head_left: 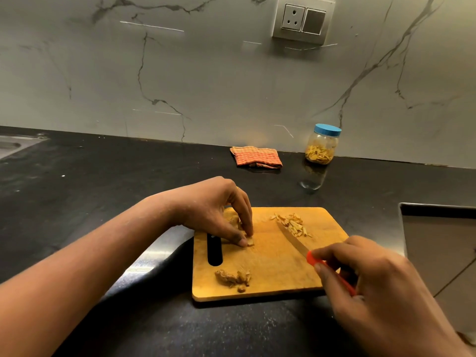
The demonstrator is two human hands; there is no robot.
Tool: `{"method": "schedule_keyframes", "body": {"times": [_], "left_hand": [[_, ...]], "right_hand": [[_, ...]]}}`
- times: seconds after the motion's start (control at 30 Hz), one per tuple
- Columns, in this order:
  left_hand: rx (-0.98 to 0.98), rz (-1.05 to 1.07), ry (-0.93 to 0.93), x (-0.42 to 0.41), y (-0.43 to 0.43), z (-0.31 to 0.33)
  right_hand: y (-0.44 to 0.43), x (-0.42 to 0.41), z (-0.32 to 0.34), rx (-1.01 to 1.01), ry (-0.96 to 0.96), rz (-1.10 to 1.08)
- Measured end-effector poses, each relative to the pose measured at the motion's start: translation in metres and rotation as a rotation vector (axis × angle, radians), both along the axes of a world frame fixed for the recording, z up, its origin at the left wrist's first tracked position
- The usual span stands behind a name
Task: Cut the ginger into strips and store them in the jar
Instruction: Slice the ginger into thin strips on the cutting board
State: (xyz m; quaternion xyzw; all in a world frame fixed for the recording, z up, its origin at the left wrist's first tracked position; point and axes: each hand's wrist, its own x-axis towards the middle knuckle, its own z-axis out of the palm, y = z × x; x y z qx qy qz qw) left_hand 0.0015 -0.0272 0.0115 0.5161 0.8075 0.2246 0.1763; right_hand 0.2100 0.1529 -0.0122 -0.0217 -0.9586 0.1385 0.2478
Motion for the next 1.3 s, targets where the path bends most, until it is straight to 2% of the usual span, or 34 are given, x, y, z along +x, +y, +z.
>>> {"method": "schedule_keyframes", "body": {"times": [0.13, 0.3, 0.5, 0.7, 1.07, 1.3], "left_hand": [[0.009, 0.003, 0.014, 0.001, 0.002, -0.002], [0.051, 0.034, 0.046, 0.005, 0.006, -0.007], [0.145, 0.125, 0.237, 0.015, 0.022, -0.020], [0.126, 0.051, 0.044, 0.008, 0.007, -0.006], [0.209, 0.131, 0.120, 0.010, 0.018, -0.021], [0.213, 0.139, 0.091, 0.010, 0.019, -0.021]], "right_hand": [[-0.006, -0.001, -0.005, -0.031, 0.012, 0.035], [0.005, -0.001, 0.000, -0.031, -0.011, -0.023], [0.001, 0.001, 0.001, -0.055, -0.003, -0.020], [-0.005, 0.005, 0.004, -0.066, 0.044, 0.021], [-0.014, 0.002, 0.002, -0.057, 0.016, 0.007], [-0.022, -0.001, 0.002, -0.044, -0.050, 0.000]]}}
